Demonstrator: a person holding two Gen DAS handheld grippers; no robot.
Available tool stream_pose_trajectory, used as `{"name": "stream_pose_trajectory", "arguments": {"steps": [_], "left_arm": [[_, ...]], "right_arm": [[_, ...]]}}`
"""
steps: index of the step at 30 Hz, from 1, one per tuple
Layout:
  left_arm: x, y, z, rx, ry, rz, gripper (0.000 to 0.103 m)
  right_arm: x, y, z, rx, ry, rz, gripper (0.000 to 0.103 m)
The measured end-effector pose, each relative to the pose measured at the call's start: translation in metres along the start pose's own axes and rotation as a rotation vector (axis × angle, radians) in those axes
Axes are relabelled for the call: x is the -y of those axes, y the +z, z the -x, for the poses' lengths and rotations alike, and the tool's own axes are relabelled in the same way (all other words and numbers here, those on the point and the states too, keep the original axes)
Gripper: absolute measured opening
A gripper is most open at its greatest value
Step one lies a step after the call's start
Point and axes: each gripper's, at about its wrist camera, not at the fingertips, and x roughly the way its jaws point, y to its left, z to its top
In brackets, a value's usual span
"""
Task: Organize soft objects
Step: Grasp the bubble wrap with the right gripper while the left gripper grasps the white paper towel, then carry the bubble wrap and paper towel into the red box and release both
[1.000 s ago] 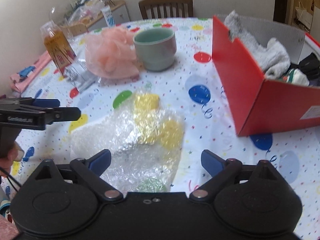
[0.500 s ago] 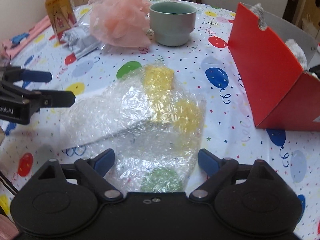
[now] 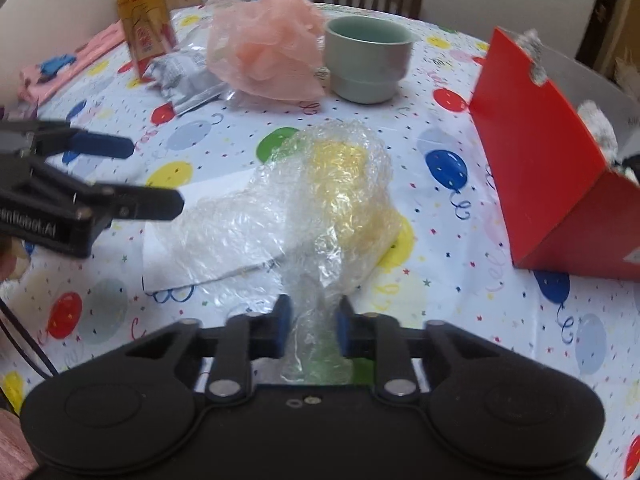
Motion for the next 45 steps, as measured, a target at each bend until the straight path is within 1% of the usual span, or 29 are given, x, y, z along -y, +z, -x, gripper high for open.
{"name": "stream_pose_trajectory", "arguments": {"steps": [3, 8, 12, 16, 17, 20, 22, 24, 25, 26, 27, 28, 29, 30, 32, 36, 40, 45], "left_arm": [[0.007, -0.001, -0.004, -0.011, -0.009, -0.031, 0.102], [0.021, -0.004, -0.018, -0.035, -0.013, -0.088, 0.102], [0.033, -0.005, -0.028, -0.042, 0.005, -0.149, 0.101], [0.038, -0.007, -0.033, -0.050, 0.034, -0.170, 0.100], [0.038, -0.008, -0.035, -0.055, 0.037, -0.173, 0.094], [0.041, -0.009, -0.034, -0.058, 0.033, -0.173, 0.087], [0.044, -0.008, -0.033, -0.057, 0.032, -0.180, 0.080], [0.048, -0.008, -0.031, -0.057, 0.021, -0.183, 0.064], [0.051, -0.008, -0.030, -0.055, 0.017, -0.190, 0.060], [0.053, -0.008, -0.029, -0.054, 0.013, -0.194, 0.052], [0.056, -0.008, -0.029, -0.054, 0.010, -0.194, 0.048], [0.058, -0.007, -0.030, -0.055, 0.009, -0.192, 0.038], [0.059, -0.006, -0.030, -0.056, 0.009, -0.188, 0.030], [0.060, -0.005, -0.030, -0.059, 0.012, -0.180, 0.024], [0.059, -0.003, -0.029, -0.062, 0.019, -0.153, 0.017], [0.059, 0.002, -0.022, -0.045, 0.022, -0.112, 0.013], [0.061, 0.009, -0.010, -0.028, 0.025, -0.056, 0.013], [0.065, 0.027, 0.008, 0.007, 0.033, 0.012, 0.013]], "right_arm": [[0.011, 0.000, 0.002, 0.002, 0.023, -0.063, 0.016], [0.030, -0.004, 0.010, 0.021, -0.012, -0.120, 0.014], [0.046, -0.008, 0.014, 0.018, -0.019, -0.182, 0.014], [0.053, -0.012, 0.019, 0.026, -0.026, -0.206, 0.014], [0.054, -0.012, 0.021, 0.031, -0.030, -0.208, 0.014], [0.061, -0.015, 0.025, 0.046, -0.041, -0.222, 0.014], [0.066, -0.016, 0.027, 0.048, -0.040, -0.235, 0.014], [0.070, -0.018, 0.030, 0.049, -0.037, -0.243, 0.014], [0.070, -0.019, 0.031, 0.050, -0.035, -0.244, 0.014], [0.071, -0.020, 0.032, 0.052, -0.032, -0.244, 0.014], [0.072, -0.021, 0.033, 0.053, -0.028, -0.245, 0.014], [0.072, -0.021, 0.034, 0.054, -0.024, -0.245, 0.014], [0.073, -0.021, 0.035, 0.055, -0.020, -0.247, 0.014], [0.073, -0.021, 0.036, 0.056, -0.014, -0.248, 0.014], [0.073, -0.021, 0.039, 0.060, -0.004, -0.248, 0.013], [0.079, -0.019, 0.050, 0.081, 0.030, -0.257, 0.013], [0.087, -0.016, 0.062, 0.102, 0.063, -0.274, 0.013], [0.101, -0.010, 0.087, 0.151, 0.100, -0.269, 0.013]]}}
